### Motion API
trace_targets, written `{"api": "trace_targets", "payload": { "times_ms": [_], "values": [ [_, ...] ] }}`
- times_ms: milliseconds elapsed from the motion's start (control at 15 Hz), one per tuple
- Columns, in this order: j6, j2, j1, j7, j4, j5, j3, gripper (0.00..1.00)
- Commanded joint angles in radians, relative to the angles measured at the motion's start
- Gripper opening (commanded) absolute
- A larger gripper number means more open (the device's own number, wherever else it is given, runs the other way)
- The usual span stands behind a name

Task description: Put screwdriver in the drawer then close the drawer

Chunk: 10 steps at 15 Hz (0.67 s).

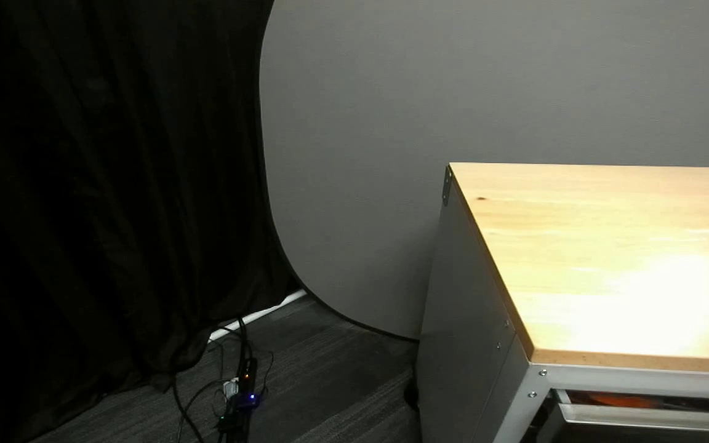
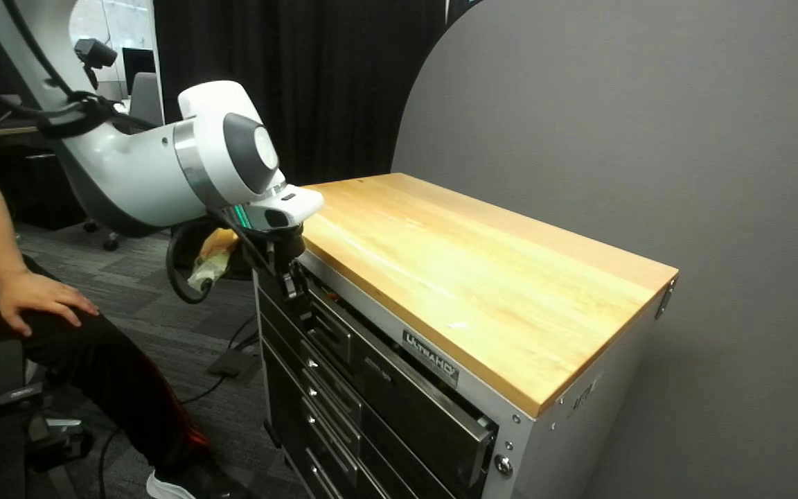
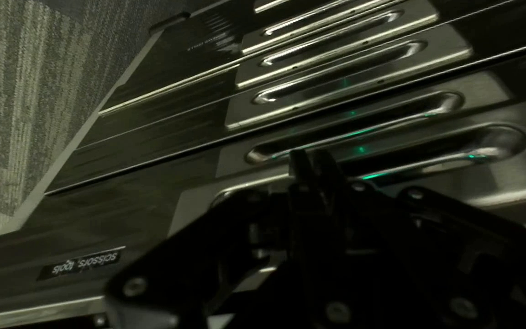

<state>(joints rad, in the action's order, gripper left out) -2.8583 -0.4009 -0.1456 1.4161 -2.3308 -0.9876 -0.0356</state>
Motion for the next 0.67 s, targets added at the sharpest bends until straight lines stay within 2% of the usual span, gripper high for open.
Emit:
{"api": "trace_targets", "payload": {
  "times_ms": [0,200,400,600],
  "values": [
    [-0.054,-0.072,-0.039,0.087,0.093,-0.086,-0.035,0.10],
    [-0.077,-0.070,-0.054,0.128,0.102,-0.126,-0.041,0.10],
    [-0.077,-0.004,-0.046,0.107,0.069,-0.094,-0.012,0.10],
    [-0.025,0.104,0.003,-0.017,0.010,0.039,0.079,0.11]
  ]
}}
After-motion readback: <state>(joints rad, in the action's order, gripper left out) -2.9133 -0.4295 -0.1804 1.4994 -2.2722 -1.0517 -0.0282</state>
